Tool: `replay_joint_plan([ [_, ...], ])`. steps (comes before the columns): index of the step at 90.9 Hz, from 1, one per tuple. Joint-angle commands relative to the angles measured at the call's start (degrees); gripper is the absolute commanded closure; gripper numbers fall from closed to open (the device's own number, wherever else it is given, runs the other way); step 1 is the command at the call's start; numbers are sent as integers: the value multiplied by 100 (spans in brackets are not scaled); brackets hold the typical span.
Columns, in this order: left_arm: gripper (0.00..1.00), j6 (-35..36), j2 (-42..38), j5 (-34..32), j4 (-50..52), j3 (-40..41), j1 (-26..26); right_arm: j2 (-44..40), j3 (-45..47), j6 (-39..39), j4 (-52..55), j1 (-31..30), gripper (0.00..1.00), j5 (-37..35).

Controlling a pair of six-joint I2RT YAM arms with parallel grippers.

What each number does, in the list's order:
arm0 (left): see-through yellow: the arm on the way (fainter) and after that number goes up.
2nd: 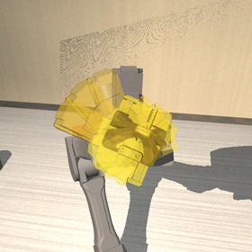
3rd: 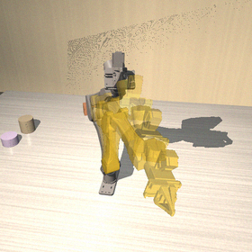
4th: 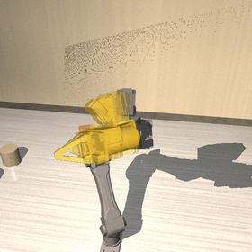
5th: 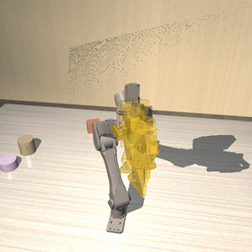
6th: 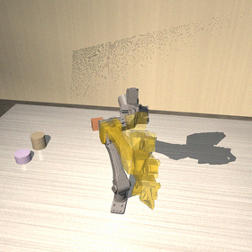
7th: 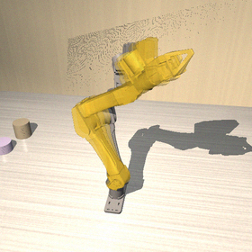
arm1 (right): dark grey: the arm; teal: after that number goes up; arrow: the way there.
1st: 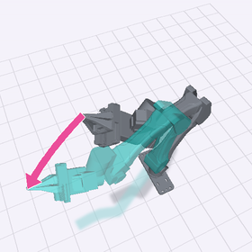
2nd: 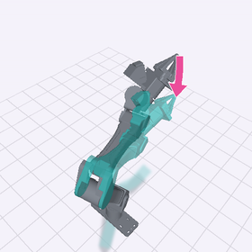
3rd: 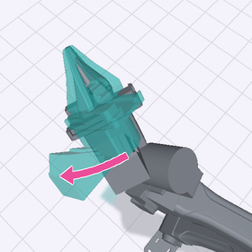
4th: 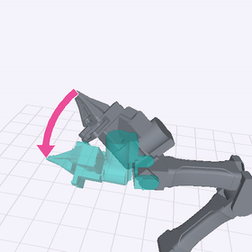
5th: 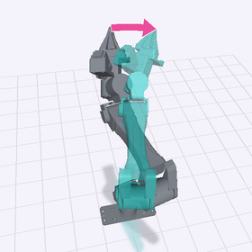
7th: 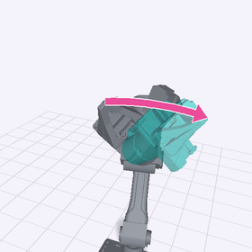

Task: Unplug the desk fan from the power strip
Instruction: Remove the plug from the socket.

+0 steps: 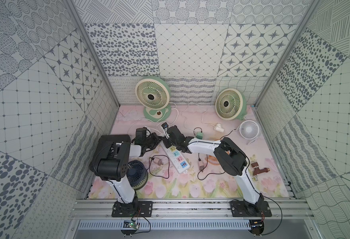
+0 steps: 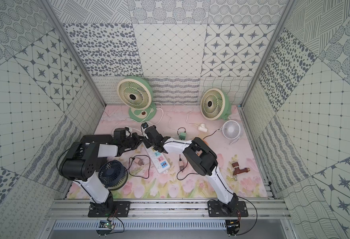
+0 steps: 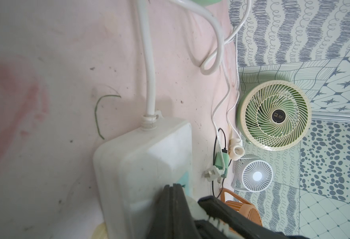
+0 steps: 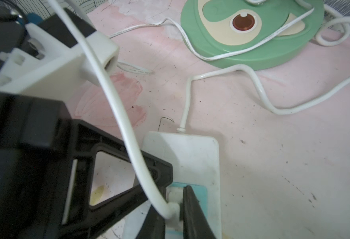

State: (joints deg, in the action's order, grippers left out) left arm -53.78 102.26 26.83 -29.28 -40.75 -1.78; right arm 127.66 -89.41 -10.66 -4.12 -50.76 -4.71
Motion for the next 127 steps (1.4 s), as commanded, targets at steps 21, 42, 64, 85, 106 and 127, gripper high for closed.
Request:
replay_joint_plan([
  [21,100,186,71,-363,924,37,43,-230,-83,536,234,-309,100,-407],
  [42,100,192,66,-363,940,54,55,-351,249,-560,-153,245,100,483],
  [64,100,188,84,-362,932,50,58,-259,-83,600,256,-344,100,-537],
  [85,100,204,71,-363,943,58,60,-394,310,-503,-214,187,100,520],
  [106,100,189,101,-364,927,59,56,-345,64,475,131,-225,100,-339],
  [127,100,195,77,-370,933,75,56,-431,347,-397,-243,143,100,443],
])
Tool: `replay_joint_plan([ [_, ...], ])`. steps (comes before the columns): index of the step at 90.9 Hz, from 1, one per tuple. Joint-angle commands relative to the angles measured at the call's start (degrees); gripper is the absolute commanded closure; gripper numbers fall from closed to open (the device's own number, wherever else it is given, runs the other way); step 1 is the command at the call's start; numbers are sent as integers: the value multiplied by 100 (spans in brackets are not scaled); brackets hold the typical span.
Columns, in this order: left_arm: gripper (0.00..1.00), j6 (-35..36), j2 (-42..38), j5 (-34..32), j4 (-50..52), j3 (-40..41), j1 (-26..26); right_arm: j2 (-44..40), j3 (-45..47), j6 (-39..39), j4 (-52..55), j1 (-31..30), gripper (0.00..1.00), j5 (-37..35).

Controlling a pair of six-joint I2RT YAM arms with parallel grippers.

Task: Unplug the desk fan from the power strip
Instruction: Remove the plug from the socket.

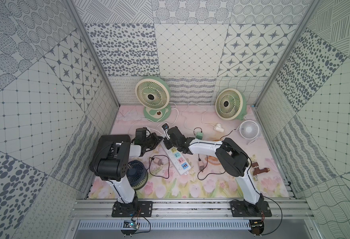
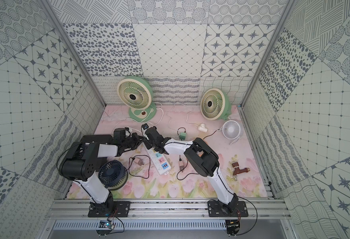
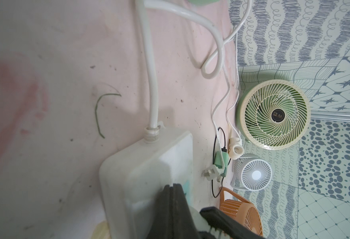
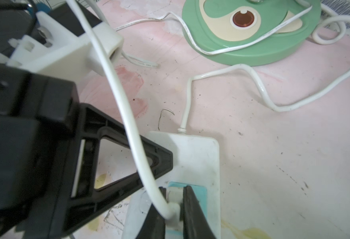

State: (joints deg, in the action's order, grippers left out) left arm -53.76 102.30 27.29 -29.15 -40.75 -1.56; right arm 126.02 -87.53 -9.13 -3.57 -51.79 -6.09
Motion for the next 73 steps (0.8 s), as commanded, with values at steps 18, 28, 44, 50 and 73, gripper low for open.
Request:
replay_joint_plan([
  [18,100,189,105,-425,917,69,38,-260,18,-10,-101,47,100,169],
  [28,100,180,105,-424,916,70,33,-180,-150,590,80,-258,100,-416],
  [44,100,186,80,-424,933,72,38,-311,113,-298,-216,125,100,348],
  [50,100,187,76,-415,933,68,39,-315,181,-646,-343,316,100,666],
  [73,100,181,92,-425,923,67,36,-214,-167,452,102,-222,100,-330],
])
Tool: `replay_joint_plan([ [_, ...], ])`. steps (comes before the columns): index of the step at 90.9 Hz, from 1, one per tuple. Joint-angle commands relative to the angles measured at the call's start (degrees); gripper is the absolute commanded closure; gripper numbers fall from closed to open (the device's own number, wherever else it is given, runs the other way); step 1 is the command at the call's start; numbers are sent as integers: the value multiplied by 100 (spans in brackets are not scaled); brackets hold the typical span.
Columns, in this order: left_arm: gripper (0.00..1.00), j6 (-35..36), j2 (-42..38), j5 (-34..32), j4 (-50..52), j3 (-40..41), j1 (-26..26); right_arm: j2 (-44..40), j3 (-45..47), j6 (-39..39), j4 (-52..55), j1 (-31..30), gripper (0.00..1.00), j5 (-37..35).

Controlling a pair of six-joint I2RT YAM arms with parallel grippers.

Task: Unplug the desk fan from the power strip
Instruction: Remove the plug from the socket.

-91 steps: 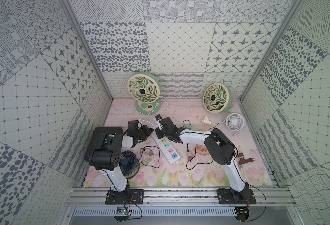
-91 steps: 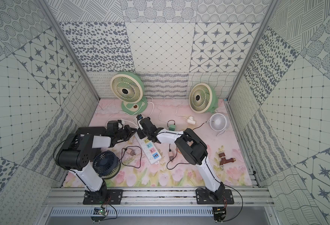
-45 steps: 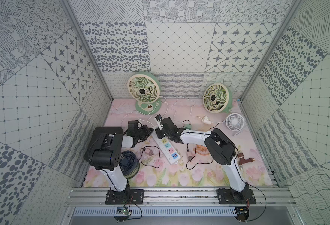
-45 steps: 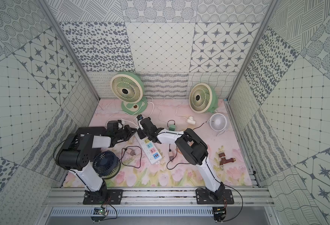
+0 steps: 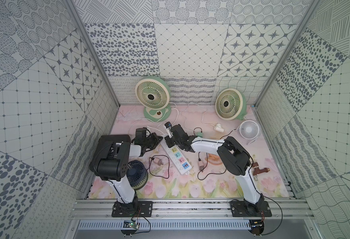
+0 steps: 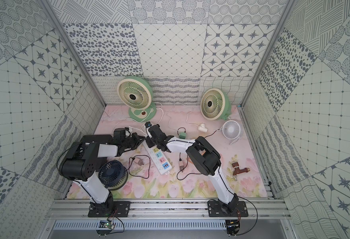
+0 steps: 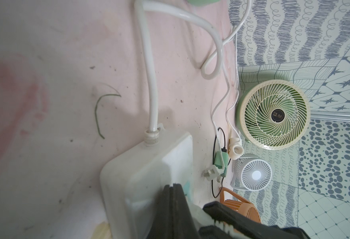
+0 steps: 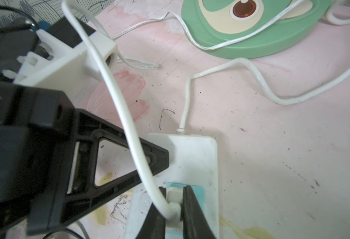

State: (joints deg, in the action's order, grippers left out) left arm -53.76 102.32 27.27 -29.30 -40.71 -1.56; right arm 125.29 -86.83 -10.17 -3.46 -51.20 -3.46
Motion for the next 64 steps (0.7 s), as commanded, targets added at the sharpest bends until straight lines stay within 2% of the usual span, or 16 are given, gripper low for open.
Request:
replay_joint_plan([
  [1,100,186,88,-424,937,63,34,-144,-242,567,95,-292,100,-602],
  [8,100,190,90,-411,943,63,29,-190,-177,439,44,-247,100,-544],
  [22,100,191,72,-407,951,64,33,-312,107,-415,-267,177,100,193],
  [32,100,182,78,-396,943,63,43,-293,24,-115,-130,57,100,-27],
  [48,100,165,94,-392,939,46,37,-162,-261,831,151,-422,100,-896],
  [57,100,173,77,-385,960,37,37,-203,-178,617,100,-348,100,-799],
  [64,100,179,68,-391,971,37,41,-303,-5,87,-56,-73,100,-292],
])
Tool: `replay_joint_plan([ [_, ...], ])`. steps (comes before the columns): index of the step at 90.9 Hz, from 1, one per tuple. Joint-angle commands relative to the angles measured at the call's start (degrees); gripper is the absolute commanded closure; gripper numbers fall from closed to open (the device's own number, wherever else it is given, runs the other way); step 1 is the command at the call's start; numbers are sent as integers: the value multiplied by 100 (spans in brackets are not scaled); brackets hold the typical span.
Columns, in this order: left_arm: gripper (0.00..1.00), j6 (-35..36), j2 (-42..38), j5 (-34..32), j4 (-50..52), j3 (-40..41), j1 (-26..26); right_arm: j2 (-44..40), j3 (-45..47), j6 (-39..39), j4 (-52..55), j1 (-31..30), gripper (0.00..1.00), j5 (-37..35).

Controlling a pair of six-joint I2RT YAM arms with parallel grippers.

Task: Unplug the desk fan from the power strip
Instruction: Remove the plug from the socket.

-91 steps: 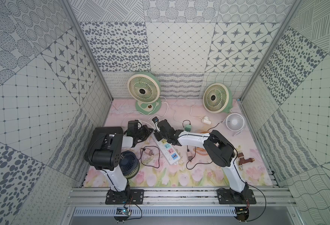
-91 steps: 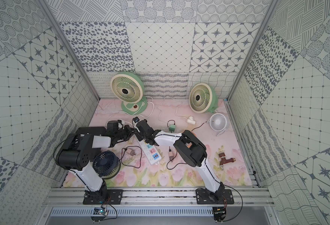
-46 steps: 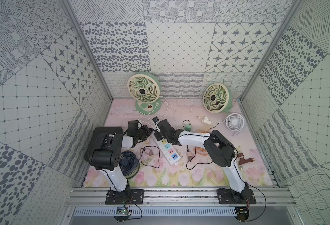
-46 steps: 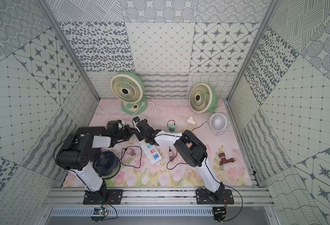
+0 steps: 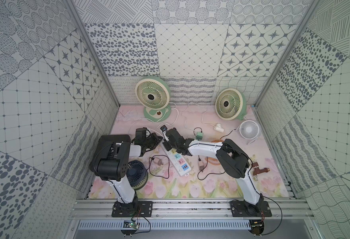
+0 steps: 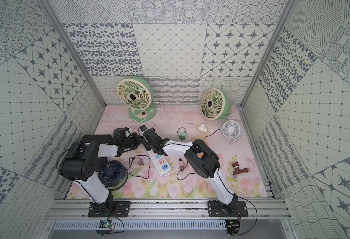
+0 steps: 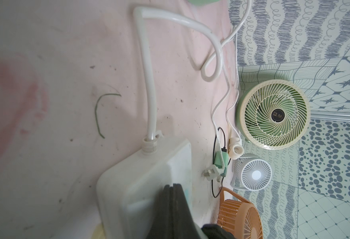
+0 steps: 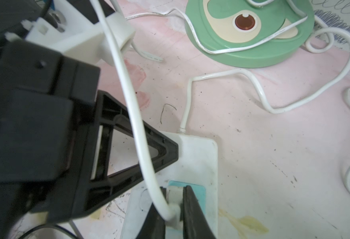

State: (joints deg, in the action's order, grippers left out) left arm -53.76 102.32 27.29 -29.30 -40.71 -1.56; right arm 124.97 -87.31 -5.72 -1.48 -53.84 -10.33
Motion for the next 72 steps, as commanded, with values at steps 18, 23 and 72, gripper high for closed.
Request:
replay_joint_plan([
  [18,100,185,68,-406,971,28,40,-277,57,-509,-286,296,100,644],
  [23,100,181,64,-408,977,29,41,-245,-48,-138,-144,128,100,264],
  [72,100,186,72,-408,960,37,42,-300,-86,175,-85,-53,100,-63],
])
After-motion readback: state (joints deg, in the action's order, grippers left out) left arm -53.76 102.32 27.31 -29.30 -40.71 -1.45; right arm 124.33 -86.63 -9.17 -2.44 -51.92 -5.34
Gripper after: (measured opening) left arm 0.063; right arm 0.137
